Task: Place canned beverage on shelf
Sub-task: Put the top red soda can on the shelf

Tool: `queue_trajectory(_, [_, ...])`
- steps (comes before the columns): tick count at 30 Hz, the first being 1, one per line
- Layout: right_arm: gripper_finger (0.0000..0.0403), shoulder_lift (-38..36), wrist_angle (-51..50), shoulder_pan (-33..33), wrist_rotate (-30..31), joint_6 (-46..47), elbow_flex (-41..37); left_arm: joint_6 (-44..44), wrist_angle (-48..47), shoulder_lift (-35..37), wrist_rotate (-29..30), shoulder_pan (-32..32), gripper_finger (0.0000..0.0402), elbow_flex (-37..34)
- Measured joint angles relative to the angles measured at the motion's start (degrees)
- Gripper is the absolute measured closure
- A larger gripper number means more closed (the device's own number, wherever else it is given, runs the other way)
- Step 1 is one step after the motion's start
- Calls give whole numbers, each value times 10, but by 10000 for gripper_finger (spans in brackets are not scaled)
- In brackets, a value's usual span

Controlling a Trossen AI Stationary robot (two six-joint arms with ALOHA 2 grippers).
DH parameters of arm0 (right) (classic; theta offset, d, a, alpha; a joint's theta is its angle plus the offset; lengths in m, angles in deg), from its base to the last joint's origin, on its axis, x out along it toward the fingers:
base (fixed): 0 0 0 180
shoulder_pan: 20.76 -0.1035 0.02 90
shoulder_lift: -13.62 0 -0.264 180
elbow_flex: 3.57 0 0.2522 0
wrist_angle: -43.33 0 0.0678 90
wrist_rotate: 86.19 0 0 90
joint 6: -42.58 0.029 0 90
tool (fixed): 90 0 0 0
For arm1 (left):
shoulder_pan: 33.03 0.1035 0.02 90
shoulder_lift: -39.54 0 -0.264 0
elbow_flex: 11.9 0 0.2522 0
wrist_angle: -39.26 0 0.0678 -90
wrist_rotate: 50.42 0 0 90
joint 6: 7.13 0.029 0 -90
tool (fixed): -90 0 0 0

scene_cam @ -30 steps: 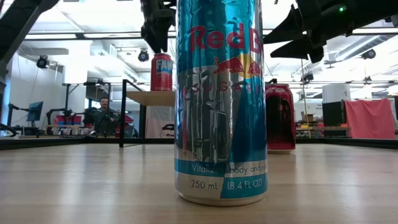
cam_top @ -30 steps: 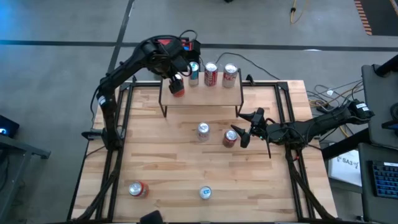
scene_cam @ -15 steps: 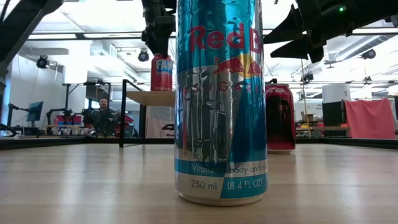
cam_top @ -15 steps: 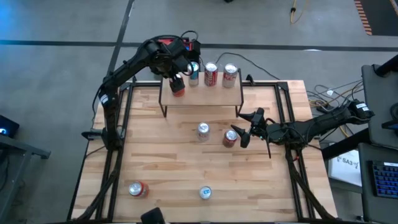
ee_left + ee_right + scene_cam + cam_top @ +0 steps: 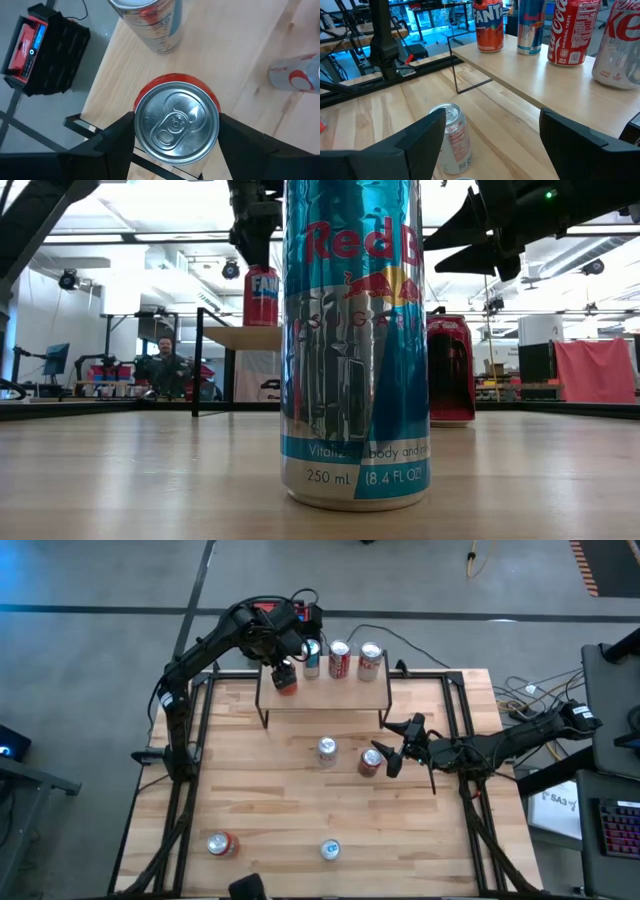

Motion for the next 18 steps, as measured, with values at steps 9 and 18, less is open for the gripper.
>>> queue_trajectory(9, [103, 0, 0, 0, 0, 0, 0, 90, 0, 0, -16, 4, 168, 0])
queue_trajectory(18, [103, 0, 0, 0, 0, 0, 0, 168, -2, 1, -30, 13, 168, 0])
